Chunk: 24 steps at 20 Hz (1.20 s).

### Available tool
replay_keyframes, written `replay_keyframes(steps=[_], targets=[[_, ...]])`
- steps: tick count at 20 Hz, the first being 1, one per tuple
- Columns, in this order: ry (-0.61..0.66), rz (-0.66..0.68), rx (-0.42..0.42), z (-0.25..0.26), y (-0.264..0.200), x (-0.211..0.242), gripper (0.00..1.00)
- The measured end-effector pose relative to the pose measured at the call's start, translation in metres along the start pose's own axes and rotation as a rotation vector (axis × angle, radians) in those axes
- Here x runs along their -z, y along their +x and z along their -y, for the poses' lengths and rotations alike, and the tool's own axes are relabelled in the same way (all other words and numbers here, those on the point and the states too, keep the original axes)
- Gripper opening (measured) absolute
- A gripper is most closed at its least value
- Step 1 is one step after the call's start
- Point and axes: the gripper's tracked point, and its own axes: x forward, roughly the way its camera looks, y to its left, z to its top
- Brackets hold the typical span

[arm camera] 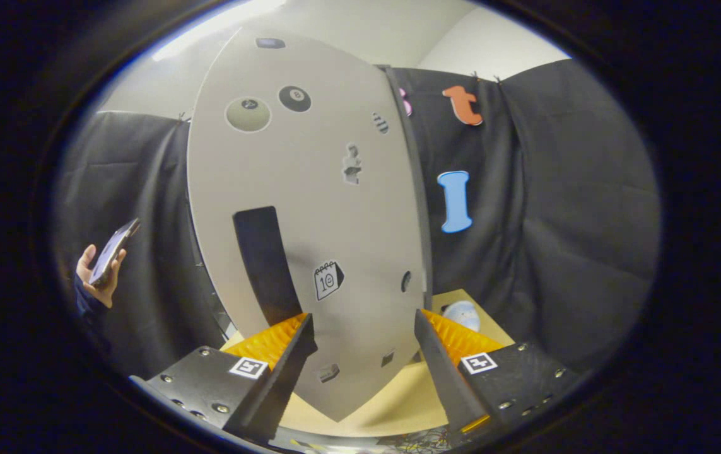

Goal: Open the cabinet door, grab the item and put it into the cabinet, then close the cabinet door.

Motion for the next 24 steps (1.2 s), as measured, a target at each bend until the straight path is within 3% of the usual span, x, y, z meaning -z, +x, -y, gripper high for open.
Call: replay_keyframes(steps=[11, 24], targets=[[-0.056, -0.004, -0.111, -0.050, 0.061, 0.001, 0.96], [-0.071, 0.017, -0.135, -0.062, 0.128, -0.008, 0.98]])
